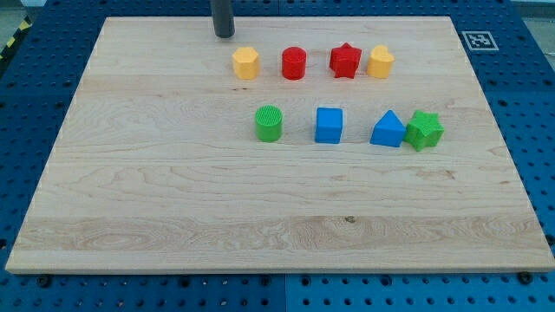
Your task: Point your arm at yellow heart
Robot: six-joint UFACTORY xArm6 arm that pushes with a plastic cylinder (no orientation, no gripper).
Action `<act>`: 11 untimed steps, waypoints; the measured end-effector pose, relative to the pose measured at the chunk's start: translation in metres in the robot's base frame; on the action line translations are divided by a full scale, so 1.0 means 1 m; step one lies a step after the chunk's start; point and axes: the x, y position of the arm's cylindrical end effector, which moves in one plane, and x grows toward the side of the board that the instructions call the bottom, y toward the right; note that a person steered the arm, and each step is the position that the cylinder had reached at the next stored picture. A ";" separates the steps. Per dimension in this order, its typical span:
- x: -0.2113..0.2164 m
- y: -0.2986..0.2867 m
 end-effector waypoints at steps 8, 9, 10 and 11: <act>0.043 0.271; 0.059 0.274; 0.050 0.293; 0.041 0.297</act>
